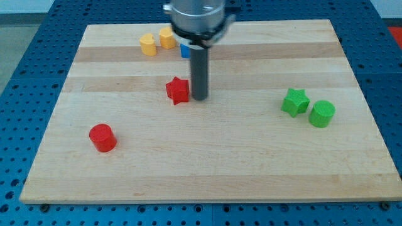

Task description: Slide the red star closer to yellow heart and yellow hexagon

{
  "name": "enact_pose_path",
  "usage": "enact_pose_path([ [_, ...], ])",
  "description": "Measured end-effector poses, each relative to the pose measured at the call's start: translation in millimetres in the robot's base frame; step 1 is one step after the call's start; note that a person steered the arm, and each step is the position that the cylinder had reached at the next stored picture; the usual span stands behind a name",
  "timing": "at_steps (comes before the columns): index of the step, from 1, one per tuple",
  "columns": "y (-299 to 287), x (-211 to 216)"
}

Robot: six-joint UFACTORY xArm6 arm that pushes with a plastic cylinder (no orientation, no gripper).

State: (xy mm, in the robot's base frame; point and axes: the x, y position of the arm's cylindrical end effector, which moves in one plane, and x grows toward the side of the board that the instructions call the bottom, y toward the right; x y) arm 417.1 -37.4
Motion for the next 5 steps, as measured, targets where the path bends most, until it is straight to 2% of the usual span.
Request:
enact_pose_path([
  [1, -57, 5],
  [2, -17, -25],
  [3, -64, -33],
  [5, -139, 4],
])
